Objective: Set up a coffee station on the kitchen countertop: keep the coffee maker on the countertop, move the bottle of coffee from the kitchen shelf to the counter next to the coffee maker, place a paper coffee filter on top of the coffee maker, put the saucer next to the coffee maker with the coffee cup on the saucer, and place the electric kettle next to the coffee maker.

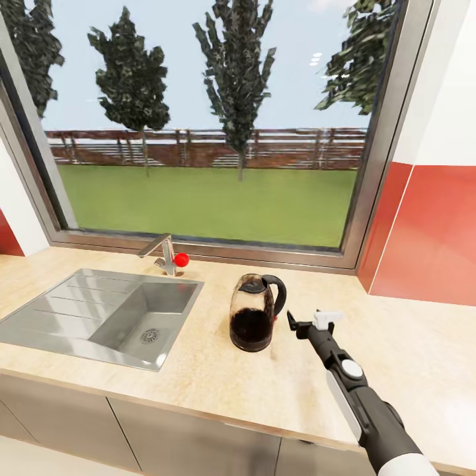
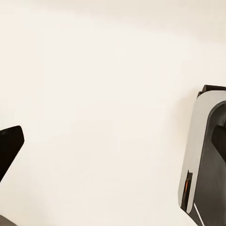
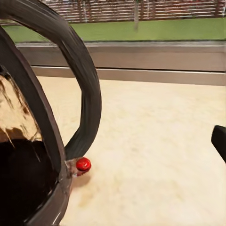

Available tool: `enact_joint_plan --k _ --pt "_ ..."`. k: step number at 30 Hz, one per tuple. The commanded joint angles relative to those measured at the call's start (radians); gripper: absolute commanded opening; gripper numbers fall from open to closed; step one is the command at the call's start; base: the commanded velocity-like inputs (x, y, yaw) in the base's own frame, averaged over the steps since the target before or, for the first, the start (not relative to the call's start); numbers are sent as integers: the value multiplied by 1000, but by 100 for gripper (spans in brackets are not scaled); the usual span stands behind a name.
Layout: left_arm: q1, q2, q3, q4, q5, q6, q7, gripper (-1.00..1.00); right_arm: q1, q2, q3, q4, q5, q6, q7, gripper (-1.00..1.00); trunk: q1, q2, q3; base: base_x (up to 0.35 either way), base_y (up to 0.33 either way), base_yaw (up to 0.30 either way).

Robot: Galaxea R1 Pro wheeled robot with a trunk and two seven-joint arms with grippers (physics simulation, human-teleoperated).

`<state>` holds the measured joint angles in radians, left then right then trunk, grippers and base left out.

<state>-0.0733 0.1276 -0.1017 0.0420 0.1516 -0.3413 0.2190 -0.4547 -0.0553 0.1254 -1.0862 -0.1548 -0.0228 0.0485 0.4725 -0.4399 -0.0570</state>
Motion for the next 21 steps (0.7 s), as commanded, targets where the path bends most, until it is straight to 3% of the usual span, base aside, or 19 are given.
enact_joint_plan --k 1,9,21 --pt "-2 0 -9 4 9 -7 0 100 -1 -1 4 15 -10 -21 2 100 1 -2 -2 0 0 0" --pt "-1 0 -9 4 9 -6 0 100 -1 0 6 90 -11 -71 3 100 1 -2 -2 1 0 0" --pt "19 0 -9 4 9 -7 3 100 -1 -1 0 100 -11 -75 4 100 1 -2 -2 61 15 0"
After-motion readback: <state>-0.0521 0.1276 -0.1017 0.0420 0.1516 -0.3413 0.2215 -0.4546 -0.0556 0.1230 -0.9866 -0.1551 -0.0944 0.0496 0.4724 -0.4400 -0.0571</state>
